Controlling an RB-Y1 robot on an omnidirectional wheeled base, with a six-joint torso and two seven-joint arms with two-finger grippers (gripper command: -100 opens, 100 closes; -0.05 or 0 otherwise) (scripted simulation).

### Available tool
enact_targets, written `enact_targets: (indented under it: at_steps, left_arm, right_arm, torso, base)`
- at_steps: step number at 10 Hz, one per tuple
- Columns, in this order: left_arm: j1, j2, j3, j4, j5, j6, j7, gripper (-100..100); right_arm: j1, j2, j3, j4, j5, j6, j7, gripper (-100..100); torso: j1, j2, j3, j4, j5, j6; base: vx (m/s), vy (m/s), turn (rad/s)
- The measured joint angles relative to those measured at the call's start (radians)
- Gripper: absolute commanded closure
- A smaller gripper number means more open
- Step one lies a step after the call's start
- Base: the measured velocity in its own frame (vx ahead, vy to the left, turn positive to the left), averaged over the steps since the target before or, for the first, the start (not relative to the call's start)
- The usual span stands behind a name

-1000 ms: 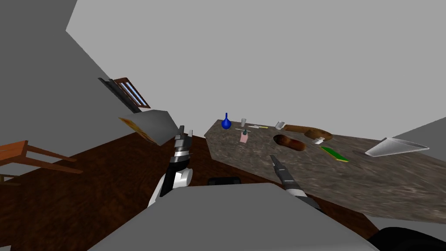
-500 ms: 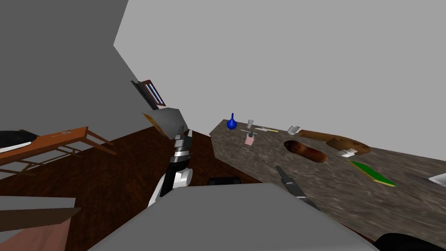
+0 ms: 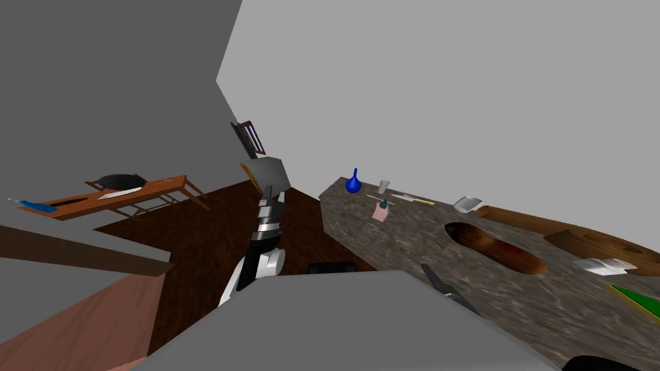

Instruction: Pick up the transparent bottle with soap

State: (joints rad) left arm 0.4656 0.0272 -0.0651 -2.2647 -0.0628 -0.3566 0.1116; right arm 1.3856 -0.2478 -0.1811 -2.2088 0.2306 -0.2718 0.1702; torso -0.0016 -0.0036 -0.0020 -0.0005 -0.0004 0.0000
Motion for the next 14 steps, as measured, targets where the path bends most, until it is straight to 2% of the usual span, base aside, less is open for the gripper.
enact_targets:
  at_steps: [3, 5, 7, 9, 11, 13, 14]
  left_arm:
    - [0.000, 0.000, 0.000, 0.000, 0.000, 0.000, 0.000, 0]
    - [0.000, 0.000, 0.000, 0.000, 0.000, 0.000, 0.000, 0]
    - [0.000, 0.000, 0.000, 0.000, 0.000, 0.000, 0.000, 0]
    - [0.000, 0.000, 0.000, 0.000, 0.000, 0.000, 0.000, 0]
    - [0.000, 0.000, 0.000, 0.000, 0.000, 0.000, 0.000, 0]
    - [0.000, 0.000, 0.000, 0.000, 0.000, 0.000, 0.000, 0]
    - [0.000, 0.000, 0.000, 0.000, 0.000, 0.000, 0.000, 0]
  right_arm:
    - [0.079, -0.022, -0.033, -0.003, 0.028, 0.023, 0.018, -100]
    - [0.139, -0.020, -0.048, 0.008, 0.056, 0.019, 0.042, -100]
    - [0.186, -0.027, -0.064, 0.014, 0.084, 0.033, 0.062, -100]
    - [0.232, -0.046, -0.090, 0.024, 0.104, 0.039, 0.073, -100]
    - [0.297, -0.054, -0.113, 0.017, 0.126, 0.043, 0.087, -100]
    - [0.333, -0.067, -0.125, 0.029, 0.154, 0.058, 0.107, -100]
    - [0.371, -0.072, -0.139, 0.022, 0.168, 0.061, 0.114, -100]
  torso:
    - [0.000, 0.000, 0.000, 0.000, 0.000, 0.001]
    - [0.001, -0.001, -0.001, 0.000, 0.000, 0.001]
    - [0.001, -0.001, -0.001, 0.000, 0.000, 0.001]
    - [0.001, -0.002, -0.001, 0.000, 0.000, 0.001]
    - [0.001, -0.003, -0.002, -0.001, 0.000, 0.001]
    - [0.001, -0.003, -0.002, -0.001, 0.000, 0.002]
    - [0.002, -0.004, -0.002, -0.001, 0.000, 0.001]
  base:
    - [0.030, -0.006, 0.287]
    - [0.037, -0.006, 0.250]
    - [0.045, 0.001, 0.238]
    - [0.054, 0.001, 0.219]
    - [0.060, 0.002, 0.266]
    - [0.064, -0.003, 0.171]
    - [0.106, -0.008, 0.375]
